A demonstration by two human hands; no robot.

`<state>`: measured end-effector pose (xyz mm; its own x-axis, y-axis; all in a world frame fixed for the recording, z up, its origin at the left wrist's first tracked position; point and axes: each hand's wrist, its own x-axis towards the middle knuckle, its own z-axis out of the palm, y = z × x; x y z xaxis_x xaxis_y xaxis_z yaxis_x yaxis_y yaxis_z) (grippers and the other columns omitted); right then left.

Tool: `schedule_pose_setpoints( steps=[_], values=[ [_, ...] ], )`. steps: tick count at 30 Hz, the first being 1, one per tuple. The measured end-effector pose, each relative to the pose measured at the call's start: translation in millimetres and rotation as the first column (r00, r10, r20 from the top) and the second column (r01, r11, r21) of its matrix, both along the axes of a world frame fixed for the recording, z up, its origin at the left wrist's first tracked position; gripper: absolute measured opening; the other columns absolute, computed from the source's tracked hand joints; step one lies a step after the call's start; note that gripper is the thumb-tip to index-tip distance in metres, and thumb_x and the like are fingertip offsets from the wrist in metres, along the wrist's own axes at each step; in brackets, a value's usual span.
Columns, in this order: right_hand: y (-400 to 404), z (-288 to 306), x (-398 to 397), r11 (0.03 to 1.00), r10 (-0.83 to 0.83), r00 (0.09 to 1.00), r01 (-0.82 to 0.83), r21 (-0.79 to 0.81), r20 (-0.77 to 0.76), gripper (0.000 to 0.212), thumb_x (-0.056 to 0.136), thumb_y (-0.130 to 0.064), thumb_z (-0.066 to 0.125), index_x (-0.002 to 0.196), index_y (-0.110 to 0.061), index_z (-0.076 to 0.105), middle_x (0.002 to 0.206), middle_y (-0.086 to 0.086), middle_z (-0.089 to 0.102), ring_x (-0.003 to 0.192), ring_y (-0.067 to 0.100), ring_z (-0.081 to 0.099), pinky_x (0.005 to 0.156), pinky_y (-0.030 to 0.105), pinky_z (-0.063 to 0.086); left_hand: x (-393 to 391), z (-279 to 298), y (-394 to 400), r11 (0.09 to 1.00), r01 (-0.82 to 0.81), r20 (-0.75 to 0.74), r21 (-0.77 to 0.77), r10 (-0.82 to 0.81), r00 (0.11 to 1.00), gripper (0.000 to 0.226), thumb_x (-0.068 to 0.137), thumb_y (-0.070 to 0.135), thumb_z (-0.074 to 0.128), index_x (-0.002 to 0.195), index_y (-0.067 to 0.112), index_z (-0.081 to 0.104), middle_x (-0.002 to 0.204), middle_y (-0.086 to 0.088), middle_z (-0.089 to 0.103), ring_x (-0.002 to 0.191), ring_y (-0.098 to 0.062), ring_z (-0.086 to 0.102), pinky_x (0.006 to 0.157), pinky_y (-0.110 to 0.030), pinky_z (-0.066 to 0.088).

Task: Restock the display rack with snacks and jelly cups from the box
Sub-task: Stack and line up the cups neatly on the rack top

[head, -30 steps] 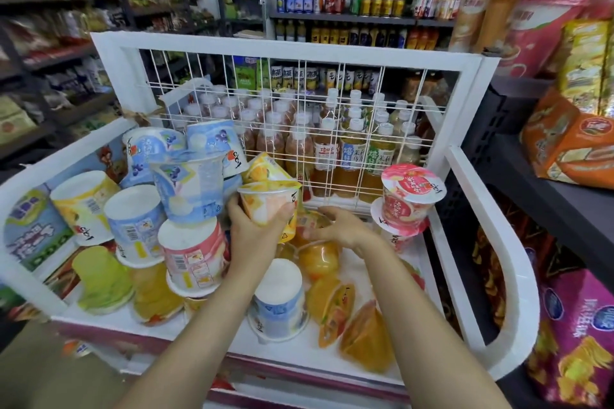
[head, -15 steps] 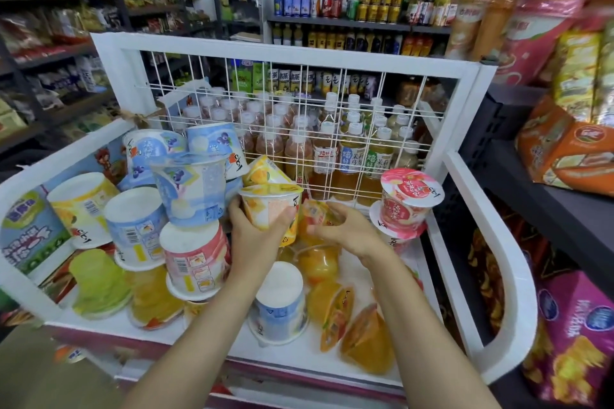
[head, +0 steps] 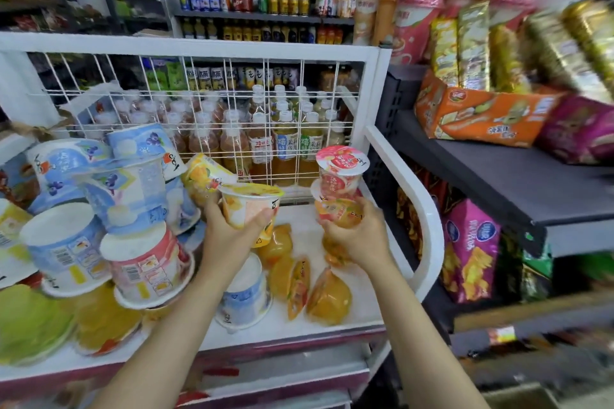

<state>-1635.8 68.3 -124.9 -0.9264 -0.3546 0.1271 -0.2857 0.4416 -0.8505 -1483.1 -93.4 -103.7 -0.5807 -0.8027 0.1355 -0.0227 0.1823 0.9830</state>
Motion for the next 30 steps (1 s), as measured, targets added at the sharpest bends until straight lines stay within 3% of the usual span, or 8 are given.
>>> schedule_pose_setpoints(
  steps=[8,11,14,16,17,20,26,30],
  values=[
    [10,5,18,0.999,0.027,0.999,-0.027,0.032,-0.024,0.097,0.052,-0.067,0.072,0.137,-0.026,0.048,0.119,0.003,0.060,0.115,0.021,0.056,0.099,0.045,0.050,2,-5,-6,1.000,0.026,-0.003,0.014,-0.026,1.000,0.089,0.079,0.039,0.081,0.148,0.027,0.026,0.131,0.006,0.050,0.116,-0.015,0.053,0.089,-0.028,0.041],
    [11,14,29,1.000,0.021,0.995,-0.020,0.008,-0.096,0.096,0.064,-0.053,0.082,0.145,-0.020,0.042,0.140,0.008,0.045,0.133,0.022,0.040,0.110,0.037,0.040,3,-2,-5,0.999,0.041,-0.011,0.019,-0.040,0.999,0.091,0.080,0.037,0.081,0.150,0.028,0.024,0.136,0.006,0.048,0.119,-0.015,0.051,0.090,-0.027,0.041],
    [8,30,37,0.988,0.043,0.980,-0.070,-0.135,-0.196,0.064,0.084,-0.036,0.076,0.142,-0.020,0.050,0.145,-0.001,0.044,0.130,0.006,0.040,0.102,0.009,0.035,3,2,-8,0.993,0.106,-0.053,0.059,-0.103,0.993,0.100,0.073,0.043,0.083,0.152,0.031,0.022,0.138,0.009,0.047,0.123,-0.014,0.050,0.095,-0.029,0.044],
    [-1,47,43,0.942,0.154,0.979,-0.186,-0.279,-0.135,0.042,0.091,-0.034,0.069,0.131,-0.024,0.060,0.127,-0.005,0.061,0.114,0.008,0.058,0.096,0.025,0.052,2,11,-8,0.984,0.156,-0.075,0.082,-0.150,0.986,0.111,0.063,0.054,0.085,0.152,0.032,0.022,0.138,0.012,0.047,0.125,-0.012,0.049,0.097,-0.029,0.047],
    [-7,56,47,0.908,0.232,0.971,-0.240,-0.344,-0.064,0.037,0.093,-0.034,0.067,0.129,-0.026,0.062,0.117,-0.006,0.066,0.105,0.012,0.063,0.086,0.035,0.058,0,16,-8,0.981,0.176,-0.072,0.081,-0.171,0.983,0.110,0.062,0.054,0.086,0.150,0.033,0.024,0.135,0.013,0.048,0.122,-0.009,0.051,0.092,-0.025,0.049],
    [-25,72,46,0.852,0.387,0.922,-0.341,-0.397,0.037,0.042,0.094,-0.031,0.065,0.135,-0.023,0.058,0.104,-0.003,0.066,0.088,0.012,0.069,0.067,0.034,0.060,-8,28,-8,0.974,0.221,-0.039,0.051,-0.219,0.975,0.085,0.067,0.042,0.085,0.133,0.040,0.030,0.127,0.012,0.052,0.109,-0.002,0.055,0.071,-0.016,0.052],
    [-44,65,27,0.872,0.306,0.947,-0.239,-0.427,0.097,0.039,0.088,-0.017,0.073,0.125,-0.014,0.061,0.094,-0.004,0.068,0.075,0.006,0.070,0.055,0.011,0.047,-22,36,-25,0.980,0.200,0.054,0.005,-0.200,0.978,0.053,0.087,0.052,0.062,0.134,0.030,0.049,0.121,0.018,0.055,0.116,-0.008,0.052,0.086,-0.022,0.044],
    [-57,49,7,0.911,0.242,0.969,-0.211,-0.354,0.045,0.036,0.086,-0.009,0.075,0.120,-0.011,0.065,0.106,0.002,0.070,0.088,0.008,0.068,0.072,0.020,0.057,-32,26,-34,0.980,0.195,0.121,-0.024,-0.191,0.974,0.037,0.089,0.040,0.070,0.124,0.031,0.061,0.117,0.013,0.065,0.108,-0.005,0.060,0.082,-0.020,0.046]
  ],
)
